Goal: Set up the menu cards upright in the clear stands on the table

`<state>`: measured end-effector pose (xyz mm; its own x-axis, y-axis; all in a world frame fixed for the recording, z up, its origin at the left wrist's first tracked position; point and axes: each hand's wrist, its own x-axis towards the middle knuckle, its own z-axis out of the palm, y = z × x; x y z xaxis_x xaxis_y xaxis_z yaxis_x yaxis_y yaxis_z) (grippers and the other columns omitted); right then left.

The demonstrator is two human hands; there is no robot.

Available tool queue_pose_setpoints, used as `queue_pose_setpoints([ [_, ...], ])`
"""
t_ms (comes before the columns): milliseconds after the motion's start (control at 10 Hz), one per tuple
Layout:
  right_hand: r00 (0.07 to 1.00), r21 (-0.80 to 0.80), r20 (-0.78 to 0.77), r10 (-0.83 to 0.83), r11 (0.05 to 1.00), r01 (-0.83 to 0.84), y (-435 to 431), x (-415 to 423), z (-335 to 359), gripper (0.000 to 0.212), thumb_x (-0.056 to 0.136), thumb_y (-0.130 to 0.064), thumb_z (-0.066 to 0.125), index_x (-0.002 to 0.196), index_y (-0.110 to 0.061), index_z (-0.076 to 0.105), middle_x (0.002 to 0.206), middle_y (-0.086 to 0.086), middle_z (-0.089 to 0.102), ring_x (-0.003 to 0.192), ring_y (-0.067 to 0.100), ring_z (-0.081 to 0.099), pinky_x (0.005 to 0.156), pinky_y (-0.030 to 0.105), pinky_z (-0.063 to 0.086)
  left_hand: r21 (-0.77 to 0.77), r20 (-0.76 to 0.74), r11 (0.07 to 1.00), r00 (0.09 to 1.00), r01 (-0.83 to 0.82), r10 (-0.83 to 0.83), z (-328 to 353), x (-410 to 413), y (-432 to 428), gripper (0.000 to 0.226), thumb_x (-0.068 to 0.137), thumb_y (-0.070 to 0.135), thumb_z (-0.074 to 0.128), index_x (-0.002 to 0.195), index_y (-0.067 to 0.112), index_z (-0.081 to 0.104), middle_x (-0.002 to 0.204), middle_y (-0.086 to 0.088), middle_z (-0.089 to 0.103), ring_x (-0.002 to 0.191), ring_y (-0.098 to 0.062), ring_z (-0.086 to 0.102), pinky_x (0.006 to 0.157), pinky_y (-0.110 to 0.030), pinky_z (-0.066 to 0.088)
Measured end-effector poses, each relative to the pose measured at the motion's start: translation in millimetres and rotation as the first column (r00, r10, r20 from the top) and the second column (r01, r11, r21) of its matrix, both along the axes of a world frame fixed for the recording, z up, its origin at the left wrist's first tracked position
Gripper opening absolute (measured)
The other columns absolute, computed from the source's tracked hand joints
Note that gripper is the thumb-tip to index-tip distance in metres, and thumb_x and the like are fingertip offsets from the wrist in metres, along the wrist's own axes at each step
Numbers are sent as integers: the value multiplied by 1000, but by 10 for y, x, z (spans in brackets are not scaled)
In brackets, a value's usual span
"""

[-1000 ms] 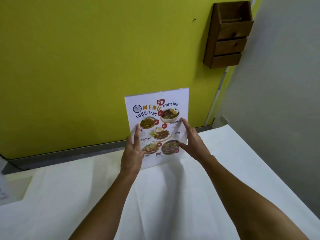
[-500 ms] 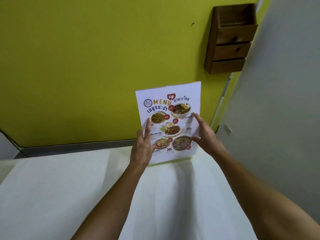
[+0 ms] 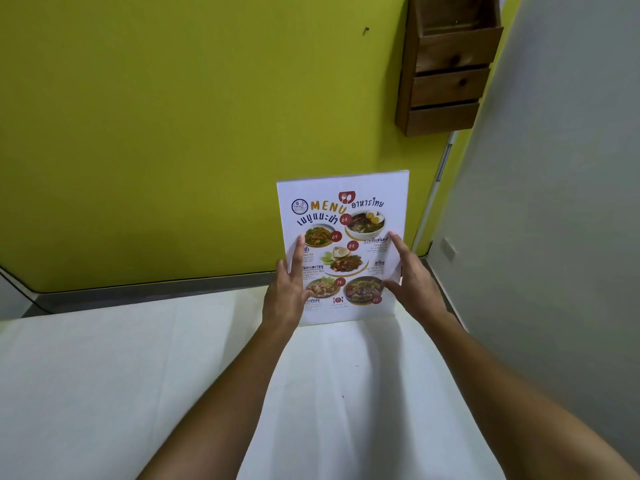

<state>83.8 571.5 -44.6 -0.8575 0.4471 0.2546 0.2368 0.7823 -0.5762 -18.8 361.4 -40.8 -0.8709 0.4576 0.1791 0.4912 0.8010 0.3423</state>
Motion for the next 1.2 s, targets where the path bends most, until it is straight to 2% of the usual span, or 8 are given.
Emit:
queue_pose_setpoints([
  [300,1000,-36,24,5,999,-4,78,-42,38,102,77,-12,77,147,-43,9,135,18,51,108,38,56,85,55,52,-40,10,997,997,-73,74,-16,108,64,106,85,27,68,147,33,-18,125,-15,45,84,-26,64,70,-35,57],
  [500,1000,-34,-1,-19,999,19,29,25,-35,102,78,-13,76,146,-45,8,138,17,49,112,40,56,85,58,52,-48,-14,997,998,-62,62,-2,85,45,110,85,28,69,141,37,-25,125,-14,45,74,-23,60,64,-34,57],
  [600,1000,-31,4,-5,1000,5,45,30,-10,102,78,-13,76,146,-45,7,138,17,49,114,39,55,86,57,52,-34,-10,998,998,-59,59,-5,106,52,111,85,26,69,139,38,-26,126,-15,45,80,-25,64,67,-35,58],
  [800,999,-19,30,25,1000,-24,40,55,32,100,81,-13,73,148,-42,4,131,19,50,107,37,55,83,53,52,11,-4,999,1000,-30,30,17,98,18,109,84,21,71,147,35,-15,122,-14,45,78,-27,62,65,-36,57],
  [900,997,1,56,58,998,-58,65,76,40,101,83,-13,71,148,-43,0,128,20,50,103,35,56,83,52,52,46,-25,999,1000,10,-9,17,59,-13,106,83,22,72,149,34,-10,125,-13,41,83,-26,61,66,-36,56],
  [1000,997,-22,43,69,997,-68,48,137,96,101,82,-17,72,148,-44,1,133,20,44,111,37,55,89,54,50,83,-37,995,998,59,-57,82,54,-85,99,83,30,70,150,33,-3,140,-13,33,104,-30,59,74,-40,56],
  [1100,997,154,-67,24,988,-13,44,152,104,93,80,-26,71,149,-36,10,143,20,37,119,41,50,90,55,51,110,-95,990,993,87,-77,169,-9,-196,88,88,40,62,151,32,1,155,-17,16,129,-34,44,92,-42,51],
  [1200,986,302,-153,-74,946,117,-89,110,279,80,83,-27,67,148,-16,22,147,19,38,129,39,44,102,52,43,125,-164,988,984,89,-68,326,-85,-360,79,92,44,52,152,26,3,159,-16,10,140,-34,31,111,-43,35],
])
